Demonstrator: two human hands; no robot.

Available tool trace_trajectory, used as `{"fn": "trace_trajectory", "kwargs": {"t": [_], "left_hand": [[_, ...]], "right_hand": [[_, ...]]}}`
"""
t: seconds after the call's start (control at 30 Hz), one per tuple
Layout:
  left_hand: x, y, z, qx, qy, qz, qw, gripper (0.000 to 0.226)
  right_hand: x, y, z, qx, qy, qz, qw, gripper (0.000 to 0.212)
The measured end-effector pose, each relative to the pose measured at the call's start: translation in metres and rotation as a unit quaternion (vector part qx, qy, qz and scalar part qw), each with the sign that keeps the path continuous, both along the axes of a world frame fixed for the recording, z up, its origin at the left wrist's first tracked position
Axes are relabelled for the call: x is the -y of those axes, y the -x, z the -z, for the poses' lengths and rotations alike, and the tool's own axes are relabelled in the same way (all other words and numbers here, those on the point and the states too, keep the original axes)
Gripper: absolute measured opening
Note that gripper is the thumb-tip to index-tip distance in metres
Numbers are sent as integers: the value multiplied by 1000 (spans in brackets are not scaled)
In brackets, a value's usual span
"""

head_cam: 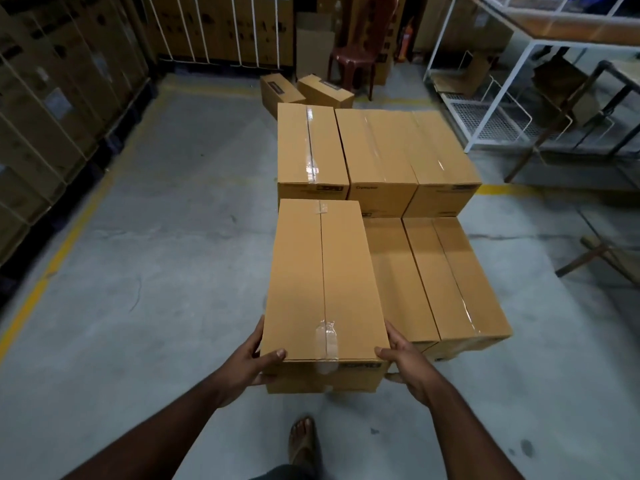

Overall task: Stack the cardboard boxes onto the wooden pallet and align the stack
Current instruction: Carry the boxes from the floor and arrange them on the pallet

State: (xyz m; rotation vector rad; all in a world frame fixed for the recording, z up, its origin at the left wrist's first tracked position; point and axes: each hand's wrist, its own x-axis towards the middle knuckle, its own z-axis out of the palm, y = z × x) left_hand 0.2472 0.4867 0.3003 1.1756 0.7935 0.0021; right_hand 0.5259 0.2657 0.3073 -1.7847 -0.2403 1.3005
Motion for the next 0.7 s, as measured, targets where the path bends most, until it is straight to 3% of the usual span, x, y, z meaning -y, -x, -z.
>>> {"fn": "trace_trajectory", "kwargs": {"t": [0.13, 0.4, 0.7], "left_hand": [[-11, -30, 22, -15, 4, -13, 1000, 99], [-27, -65, 58, -32, 3, -30, 999, 92], [-48, -88, 72, -69, -37, -88, 993, 87]], "right_hand": [[-20, -29, 23, -46, -5, 27, 999, 78], [-58, -50, 58, 5, 48, 46, 998, 84], [-99, -56, 71, 61, 54, 67, 994, 53]]}}
